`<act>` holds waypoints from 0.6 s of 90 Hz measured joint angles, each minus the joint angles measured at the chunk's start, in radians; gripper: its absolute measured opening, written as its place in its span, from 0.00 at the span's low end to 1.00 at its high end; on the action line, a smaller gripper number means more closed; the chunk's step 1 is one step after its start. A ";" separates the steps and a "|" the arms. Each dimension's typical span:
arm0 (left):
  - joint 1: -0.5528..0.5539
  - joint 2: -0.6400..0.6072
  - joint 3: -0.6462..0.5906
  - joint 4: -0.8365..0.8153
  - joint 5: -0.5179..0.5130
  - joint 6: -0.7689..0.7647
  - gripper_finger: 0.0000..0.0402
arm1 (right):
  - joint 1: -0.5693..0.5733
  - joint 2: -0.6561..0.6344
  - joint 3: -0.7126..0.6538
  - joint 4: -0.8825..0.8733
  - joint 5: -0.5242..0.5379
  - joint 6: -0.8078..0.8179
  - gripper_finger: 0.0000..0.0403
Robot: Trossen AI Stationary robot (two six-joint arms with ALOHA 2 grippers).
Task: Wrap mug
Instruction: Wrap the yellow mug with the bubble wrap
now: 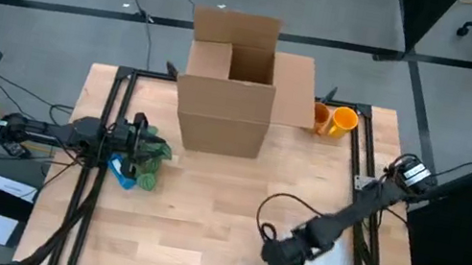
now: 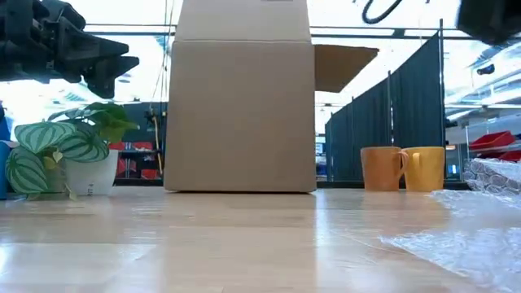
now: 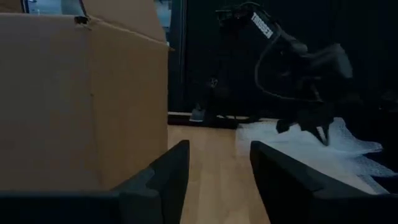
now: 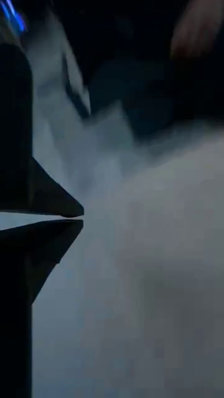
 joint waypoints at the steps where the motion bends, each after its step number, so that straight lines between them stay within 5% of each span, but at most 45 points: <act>1: 0.000 0.000 0.000 0.000 0.000 0.000 0.39 | 0.002 0.000 0.000 -0.014 0.011 0.005 0.00; 30: 0.000 0.000 0.000 -0.001 0.000 0.000 0.39 | -0.047 0.000 0.000 -0.430 0.276 0.004 0.00; 54: 0.000 0.000 0.000 -0.001 0.000 0.000 0.39 | -0.288 0.000 0.002 -0.560 0.526 -0.313 0.00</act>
